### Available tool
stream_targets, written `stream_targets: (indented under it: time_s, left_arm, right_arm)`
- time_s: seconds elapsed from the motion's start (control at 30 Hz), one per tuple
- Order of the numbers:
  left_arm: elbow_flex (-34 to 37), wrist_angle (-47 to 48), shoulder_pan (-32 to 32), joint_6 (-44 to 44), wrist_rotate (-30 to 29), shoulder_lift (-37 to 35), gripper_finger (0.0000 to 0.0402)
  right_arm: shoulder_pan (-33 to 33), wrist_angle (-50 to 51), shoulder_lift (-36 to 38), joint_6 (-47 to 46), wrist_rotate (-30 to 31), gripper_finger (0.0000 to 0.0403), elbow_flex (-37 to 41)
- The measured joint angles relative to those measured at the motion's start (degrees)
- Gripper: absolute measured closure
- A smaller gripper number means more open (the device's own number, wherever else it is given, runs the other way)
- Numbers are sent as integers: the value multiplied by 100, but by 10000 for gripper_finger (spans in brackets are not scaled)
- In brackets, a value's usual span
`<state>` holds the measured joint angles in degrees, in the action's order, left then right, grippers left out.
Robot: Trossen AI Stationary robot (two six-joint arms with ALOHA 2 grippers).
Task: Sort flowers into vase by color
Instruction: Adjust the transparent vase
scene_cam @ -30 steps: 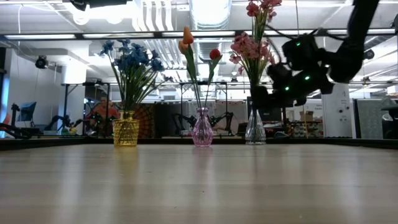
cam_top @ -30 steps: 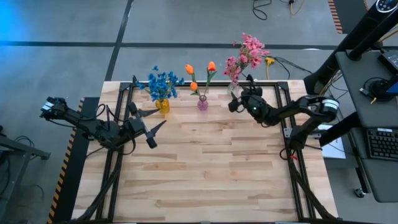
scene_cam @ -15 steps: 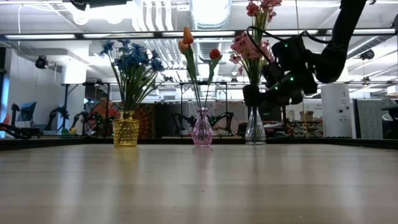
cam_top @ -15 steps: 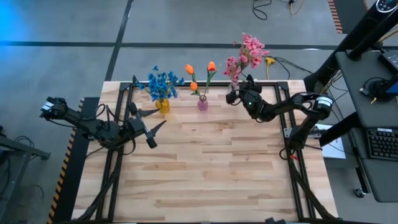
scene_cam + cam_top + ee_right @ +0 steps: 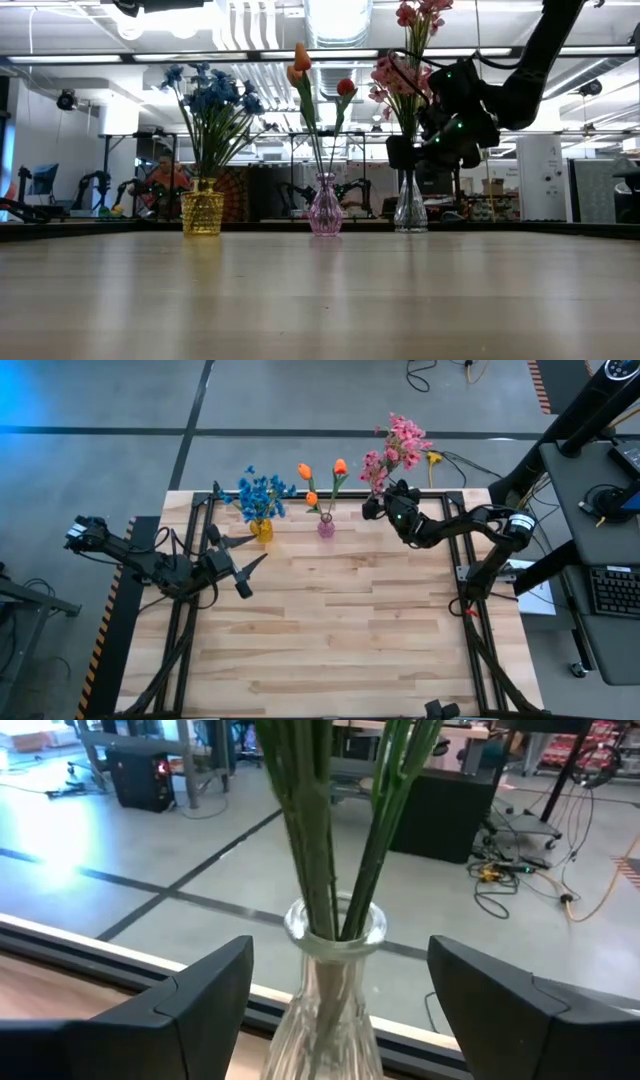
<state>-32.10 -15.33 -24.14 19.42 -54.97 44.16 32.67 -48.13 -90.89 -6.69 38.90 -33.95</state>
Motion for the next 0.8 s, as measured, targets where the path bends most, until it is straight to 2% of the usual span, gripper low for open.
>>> stream_targets:
  time_s: [0.57,0.8]
  left_arm:
    - [0,-2,0,2,-1,1,177]
    - [0,-2,0,2,-1,0,177]
  right_arm:
    - [212,194,0,-289,-487,165,-27]
    - [231,193,-2,-287,-598,174,-27]
